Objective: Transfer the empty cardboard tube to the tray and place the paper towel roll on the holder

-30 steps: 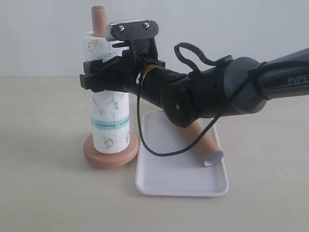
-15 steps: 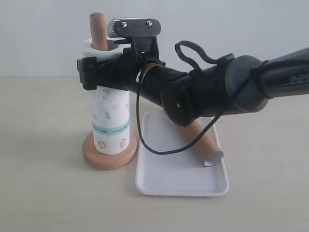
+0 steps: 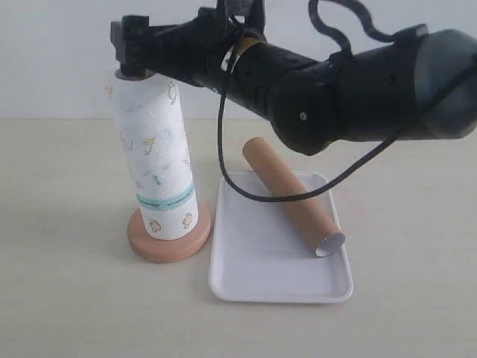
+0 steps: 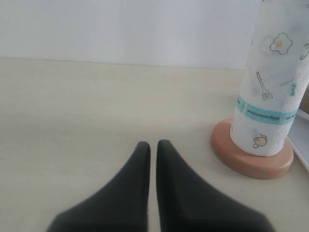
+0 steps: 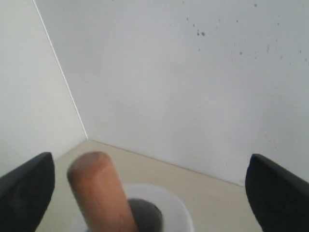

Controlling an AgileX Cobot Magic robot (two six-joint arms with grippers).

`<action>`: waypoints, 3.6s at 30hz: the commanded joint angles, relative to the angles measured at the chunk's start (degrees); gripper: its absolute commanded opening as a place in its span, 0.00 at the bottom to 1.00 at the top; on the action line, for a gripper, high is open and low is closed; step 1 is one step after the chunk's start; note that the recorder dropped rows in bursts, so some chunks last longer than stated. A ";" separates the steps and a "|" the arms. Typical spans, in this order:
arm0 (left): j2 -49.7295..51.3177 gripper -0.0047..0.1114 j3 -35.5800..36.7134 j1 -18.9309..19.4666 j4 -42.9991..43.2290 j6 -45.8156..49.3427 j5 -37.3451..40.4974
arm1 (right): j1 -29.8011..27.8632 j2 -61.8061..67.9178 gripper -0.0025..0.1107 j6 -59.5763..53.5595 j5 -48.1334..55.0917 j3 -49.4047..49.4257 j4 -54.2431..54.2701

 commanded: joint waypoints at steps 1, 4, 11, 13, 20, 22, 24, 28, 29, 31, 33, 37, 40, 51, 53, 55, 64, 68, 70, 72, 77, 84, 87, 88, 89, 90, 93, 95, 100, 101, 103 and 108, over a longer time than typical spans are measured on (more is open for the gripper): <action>-0.20 0.08 0.24 0.21 0.02 0.00 -0.25 | -0.11 -4.17 0.93 -0.17 -0.19 -0.16 -1.04; -0.20 0.08 0.24 0.21 0.02 0.00 -0.25 | -0.11 -7.00 0.93 -0.17 -0.31 -0.16 -2.26; -0.20 0.08 0.24 0.21 0.02 0.00 -0.25 | -0.11 -14.92 0.93 0.76 -0.31 -0.16 -3.43; -0.20 0.08 0.24 0.21 0.02 0.00 -0.25 | -0.11 -17.37 0.93 0.76 0.60 -0.16 -3.43; -0.20 0.08 0.24 0.21 0.02 0.00 -0.25 | -0.11 -26.53 0.92 -9.59 17.24 -0.16 -3.43; -0.20 0.08 0.24 0.21 0.02 0.00 -0.25 | -0.11 -29.53 0.86 -12.74 22.25 -0.16 -3.43; -0.20 0.08 0.24 0.21 0.02 0.00 -0.25 | -0.11 -32.67 0.71 -16.20 26.55 -0.16 -3.43; -0.20 0.08 0.24 0.21 0.02 0.00 -0.25 | -0.11 -38.90 0.21 -23.20 34.62 -0.16 -3.57; -0.20 0.08 0.24 0.21 0.02 0.00 -0.25 | -0.11 -40.23 0.08 -24.62 36.30 -0.16 -4.50; -0.20 0.08 0.24 0.21 0.02 0.00 -0.25 | -0.67 -43.41 0.05 -25.43 40.44 -0.16 -8.56; -0.20 0.08 0.24 0.21 0.02 0.00 -0.25 | -2.53 -46.19 0.08 -23.54 44.51 -0.16 -10.95; -0.20 0.08 0.24 0.21 0.02 0.00 -0.25 | -10.06 -50.99 0.11 -12.59 52.66 -0.16 -20.07; -0.20 0.08 0.24 0.21 0.02 0.00 -0.25 | -16.98 -52.32 0.10 0.83 57.35 -0.16 -30.44; -0.20 0.08 0.24 0.21 0.02 0.00 -0.25 | -24.40 -52.17 0.10 15.76 57.59 16.81 -34.59; -0.20 0.08 0.24 0.21 0.02 0.00 -0.25 | -24.40 -52.17 0.10 18.37 52.33 22.76 -34.56; -0.20 0.08 0.24 0.21 0.02 0.00 -0.25 | -24.40 -52.17 0.10 18.99 47.17 27.82 -34.56; -0.20 0.08 0.24 0.21 0.02 0.00 -0.25 | -24.40 -52.17 0.10 19.83 45.96 33.15 -34.56; -0.20 0.08 0.24 0.21 0.02 0.00 -0.25 | -23.75 -52.30 0.10 19.83 45.91 33.15 -34.37; -0.20 0.08 0.24 0.21 0.02 0.00 -0.25 | -23.41 -53.49 0.10 19.83 45.08 33.15 -33.97; -0.20 0.08 0.24 0.21 0.02 0.00 -0.25 | -23.51 -56.10 0.10 20.01 45.45 33.15 -33.94; -0.20 0.08 0.24 0.21 0.02 0.00 -0.25 | -23.51 -68.94 0.10 19.53 45.78 33.15 -35.48; -0.20 0.08 0.24 0.21 0.02 0.00 -0.25 | -41.22 -90.07 0.10 20.42 45.69 39.07 -31.54; -0.20 0.08 0.24 0.21 0.02 0.00 -0.25 | -45.85 -93.97 0.10 20.42 45.79 42.19 -29.86; -0.20 0.08 0.24 0.21 0.02 0.00 -0.25 | -46.46 -94.67 0.10 20.42 45.78 42.98 -29.74; -0.20 0.08 0.24 0.21 0.02 0.00 -0.25 | -46.88 -95.31 0.10 20.42 45.78 43.65 -29.33; -0.20 0.08 0.24 0.21 0.02 0.00 -0.25 | -46.89 -95.65 0.10 20.42 45.78 44.14 -28.68; -0.20 0.08 0.24 0.21 0.02 0.00 -0.25 | -46.89 -95.79 0.10 20.42 46.34 44.65 -27.08; -0.20 0.08 0.24 0.21 0.02 0.00 -0.25 | -46.89 -95.79 0.10 20.13 46.32 44.65 -24.96; -0.20 0.08 0.24 0.21 0.02 0.00 -0.25 | -46.89 -95.79 0.10 15.76 46.37 44.65 -22.29; -0.20 0.08 0.24 0.21 0.02 0.00 -0.25 | -46.89 -95.79 0.10 13.21 46.37 44.65 -20.56; -0.20 0.08 0.24 0.21 0.02 0.00 -0.25 | -46.89 -95.79 0.10 5.23 46.61 44.78 -13.82; -0.20 0.08 0.24 0.21 0.02 0.00 -0.25 | -46.89 -95.79 0.10 -15.68 46.82 46.67 1.79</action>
